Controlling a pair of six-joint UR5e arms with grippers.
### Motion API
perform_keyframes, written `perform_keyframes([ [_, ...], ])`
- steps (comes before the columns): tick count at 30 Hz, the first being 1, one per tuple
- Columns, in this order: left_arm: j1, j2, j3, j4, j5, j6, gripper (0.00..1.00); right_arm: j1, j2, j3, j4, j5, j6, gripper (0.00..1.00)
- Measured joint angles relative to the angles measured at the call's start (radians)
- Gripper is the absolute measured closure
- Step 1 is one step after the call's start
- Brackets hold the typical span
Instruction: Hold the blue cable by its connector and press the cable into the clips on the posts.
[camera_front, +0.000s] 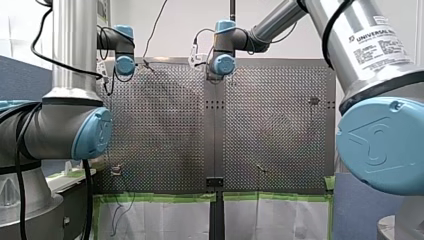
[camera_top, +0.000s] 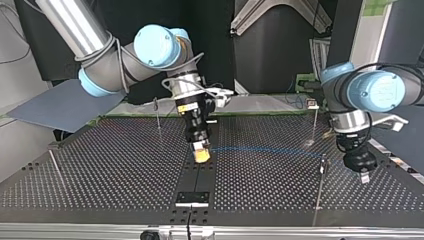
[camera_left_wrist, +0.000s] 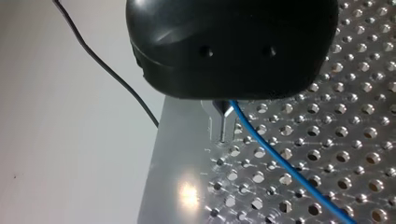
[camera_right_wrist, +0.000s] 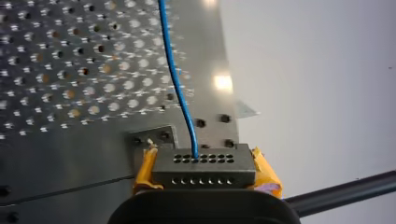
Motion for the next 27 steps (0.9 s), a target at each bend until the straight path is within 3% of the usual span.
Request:
perform_keyframes([
  [9,0.003,-0.077,0.055,-0.012,0.022,0.0,1.0,-0.023,0.022,-0.004,-0.032,-0.024,0.003,1.0],
  [15,0.007,-0.094,0.07,-0.006,0.027,-0.005,1.0,-0.043,0.049,-0.026,-0.04,-0.044,0.006,1.0],
  [27,0.027,-0.1,0.108,-0.006,0.036,-0.031,1.0,-0.066,0.098,-0.121,-0.034,-0.072,0.017,1.0],
])
